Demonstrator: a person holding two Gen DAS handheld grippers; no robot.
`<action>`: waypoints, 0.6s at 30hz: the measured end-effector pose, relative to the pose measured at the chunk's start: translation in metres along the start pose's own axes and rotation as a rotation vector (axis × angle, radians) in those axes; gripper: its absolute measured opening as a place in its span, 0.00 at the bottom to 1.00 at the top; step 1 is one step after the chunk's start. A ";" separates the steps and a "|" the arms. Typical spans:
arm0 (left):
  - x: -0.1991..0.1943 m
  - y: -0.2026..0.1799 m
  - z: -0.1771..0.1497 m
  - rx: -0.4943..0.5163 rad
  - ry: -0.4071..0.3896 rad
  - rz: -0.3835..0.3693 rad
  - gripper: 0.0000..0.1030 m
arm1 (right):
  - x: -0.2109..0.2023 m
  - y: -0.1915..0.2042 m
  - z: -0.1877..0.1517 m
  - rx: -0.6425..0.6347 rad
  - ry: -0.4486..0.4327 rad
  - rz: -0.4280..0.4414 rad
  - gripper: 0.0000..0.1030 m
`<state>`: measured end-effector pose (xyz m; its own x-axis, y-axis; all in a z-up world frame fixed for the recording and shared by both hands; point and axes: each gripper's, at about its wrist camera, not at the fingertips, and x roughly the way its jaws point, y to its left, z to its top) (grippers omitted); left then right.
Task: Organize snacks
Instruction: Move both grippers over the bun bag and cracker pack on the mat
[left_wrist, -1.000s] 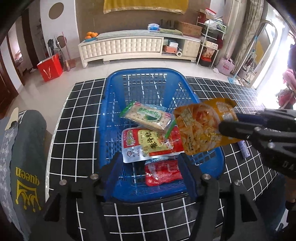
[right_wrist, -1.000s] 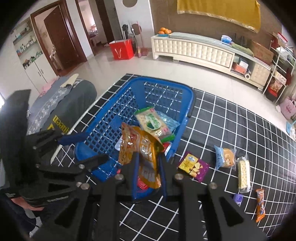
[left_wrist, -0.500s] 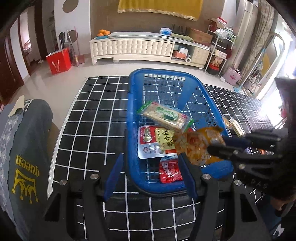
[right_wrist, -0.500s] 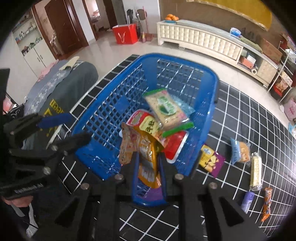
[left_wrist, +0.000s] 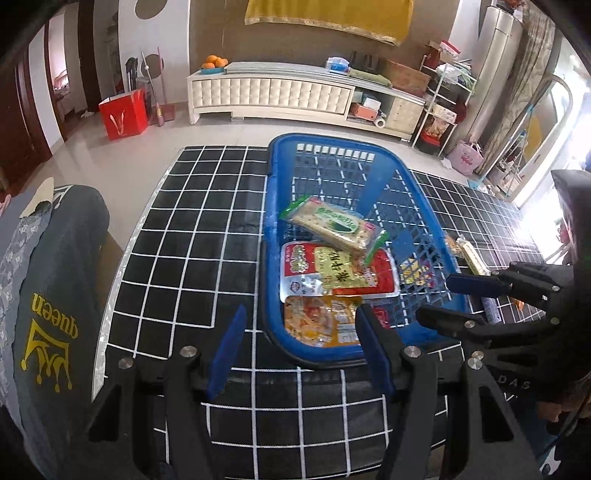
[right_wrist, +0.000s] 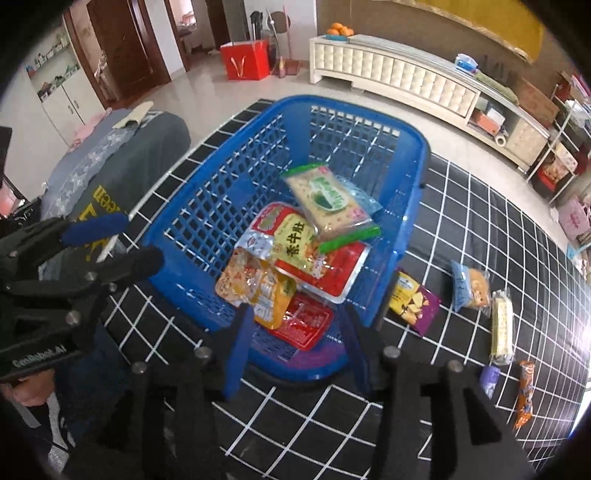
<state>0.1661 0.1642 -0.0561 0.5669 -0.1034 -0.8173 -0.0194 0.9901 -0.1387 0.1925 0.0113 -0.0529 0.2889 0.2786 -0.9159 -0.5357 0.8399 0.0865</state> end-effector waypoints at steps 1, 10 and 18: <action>-0.002 -0.003 0.000 0.006 -0.002 -0.001 0.58 | -0.003 0.000 -0.001 0.002 -0.006 0.000 0.52; -0.015 -0.042 -0.001 0.073 -0.019 -0.009 0.58 | -0.046 -0.023 -0.018 0.039 -0.081 -0.008 0.54; -0.014 -0.091 0.001 0.147 -0.016 -0.040 0.65 | -0.069 -0.072 -0.045 0.131 -0.110 -0.023 0.59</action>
<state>0.1612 0.0761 -0.0319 0.5779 -0.1432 -0.8034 0.1236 0.9885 -0.0872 0.1753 -0.0898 -0.0139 0.3890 0.3015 -0.8705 -0.4217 0.8984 0.1228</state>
